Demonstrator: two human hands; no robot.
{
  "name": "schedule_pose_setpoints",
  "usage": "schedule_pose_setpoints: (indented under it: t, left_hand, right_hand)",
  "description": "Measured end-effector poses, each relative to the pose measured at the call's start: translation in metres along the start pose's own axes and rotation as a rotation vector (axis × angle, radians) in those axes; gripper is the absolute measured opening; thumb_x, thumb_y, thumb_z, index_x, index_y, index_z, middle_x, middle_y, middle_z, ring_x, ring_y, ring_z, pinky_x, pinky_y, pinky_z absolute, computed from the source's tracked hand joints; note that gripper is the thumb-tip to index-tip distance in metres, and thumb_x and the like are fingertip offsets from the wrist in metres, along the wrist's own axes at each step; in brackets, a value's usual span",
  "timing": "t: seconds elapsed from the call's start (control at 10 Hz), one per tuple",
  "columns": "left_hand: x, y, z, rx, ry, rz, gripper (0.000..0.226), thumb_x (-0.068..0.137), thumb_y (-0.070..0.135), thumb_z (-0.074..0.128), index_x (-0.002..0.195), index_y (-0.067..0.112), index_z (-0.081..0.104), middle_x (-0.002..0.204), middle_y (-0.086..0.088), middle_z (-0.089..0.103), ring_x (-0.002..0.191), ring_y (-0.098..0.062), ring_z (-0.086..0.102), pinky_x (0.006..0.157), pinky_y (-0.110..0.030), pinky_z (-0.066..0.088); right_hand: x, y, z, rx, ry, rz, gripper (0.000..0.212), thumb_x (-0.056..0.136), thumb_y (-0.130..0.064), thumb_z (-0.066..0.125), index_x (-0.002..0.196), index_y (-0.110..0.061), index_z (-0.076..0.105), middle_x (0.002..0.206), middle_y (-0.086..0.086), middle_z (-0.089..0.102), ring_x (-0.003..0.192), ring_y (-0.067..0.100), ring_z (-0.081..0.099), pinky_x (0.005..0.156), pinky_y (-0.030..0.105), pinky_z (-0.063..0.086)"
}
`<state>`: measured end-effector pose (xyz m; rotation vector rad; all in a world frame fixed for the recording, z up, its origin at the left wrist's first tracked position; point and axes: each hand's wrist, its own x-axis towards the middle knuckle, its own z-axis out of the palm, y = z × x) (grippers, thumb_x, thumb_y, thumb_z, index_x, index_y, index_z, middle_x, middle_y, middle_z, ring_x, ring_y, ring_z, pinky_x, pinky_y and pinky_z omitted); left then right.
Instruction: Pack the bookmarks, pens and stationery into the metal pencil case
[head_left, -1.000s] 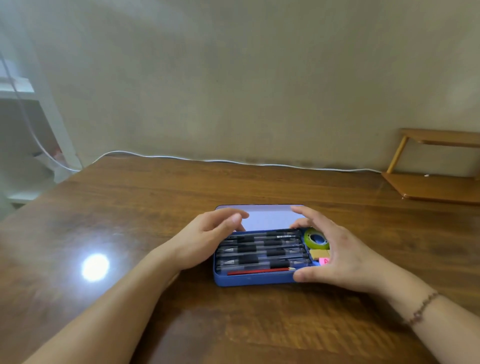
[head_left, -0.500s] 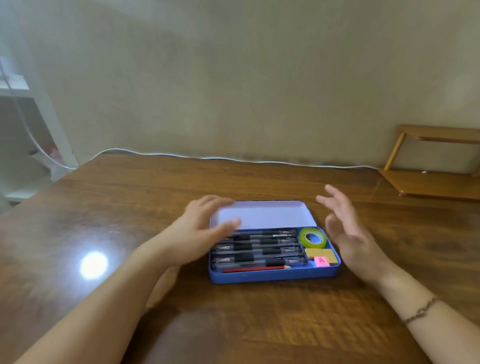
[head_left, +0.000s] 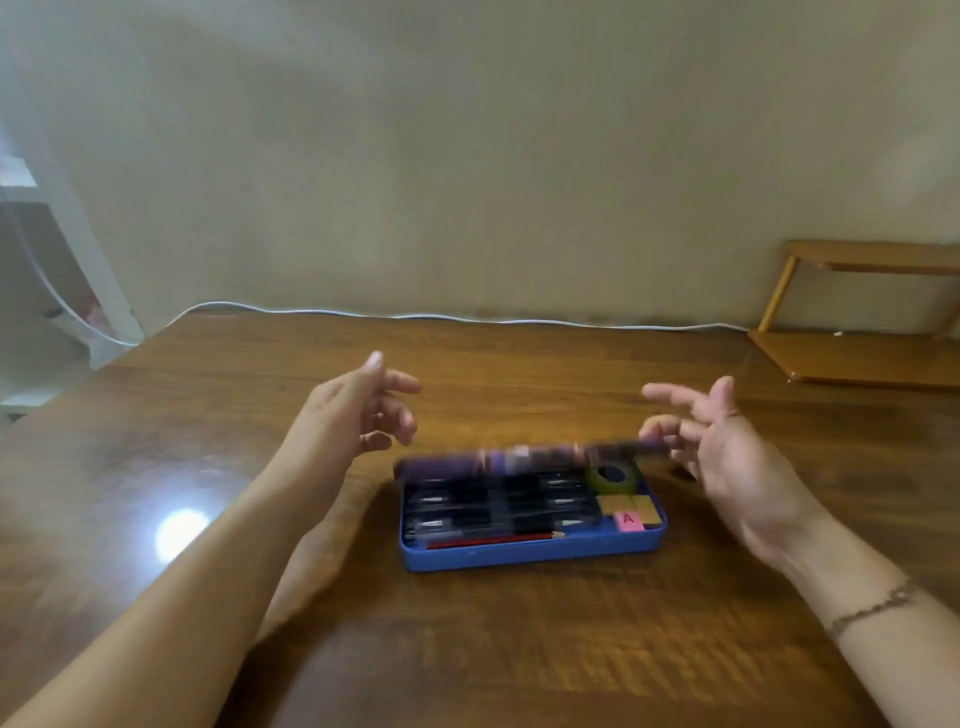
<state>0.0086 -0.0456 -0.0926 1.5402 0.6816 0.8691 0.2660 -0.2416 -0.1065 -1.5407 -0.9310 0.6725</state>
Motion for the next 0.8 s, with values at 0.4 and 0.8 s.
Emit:
schedule_pose_setpoints:
  t: [0.4,0.8]
  left_hand:
    - [-0.017,-0.012,0.023,0.885,-0.581,0.23,0.045,0.069,0.06,0.078,0.107,0.051,0.056,0.123,0.031,0.037,0.125,-0.002,0.026,0.106,-0.035,0.036]
    - [-0.06,0.003,0.056,1.191,-0.335,0.472,0.027,0.076,0.062,0.06,0.091,0.039,0.058,0.116,0.023,0.053,0.118,-0.01,0.039,0.102,-0.036,0.034]
  right_hand:
    - [-0.011,-0.005,0.011,-0.759,-0.141,-0.021,0.011,0.087,-0.036,0.065,0.079,-0.036,0.057,0.096,-0.013,0.054,0.099,0.007,0.049,0.084,0.033,0.044]
    - [-0.059,-0.026,0.003,-0.55,0.264,-0.132,0.079,0.072,-0.088,0.016,0.101,-0.032,0.065,0.107,-0.016,0.062,0.107,0.006,0.056,0.088,0.022,0.044]
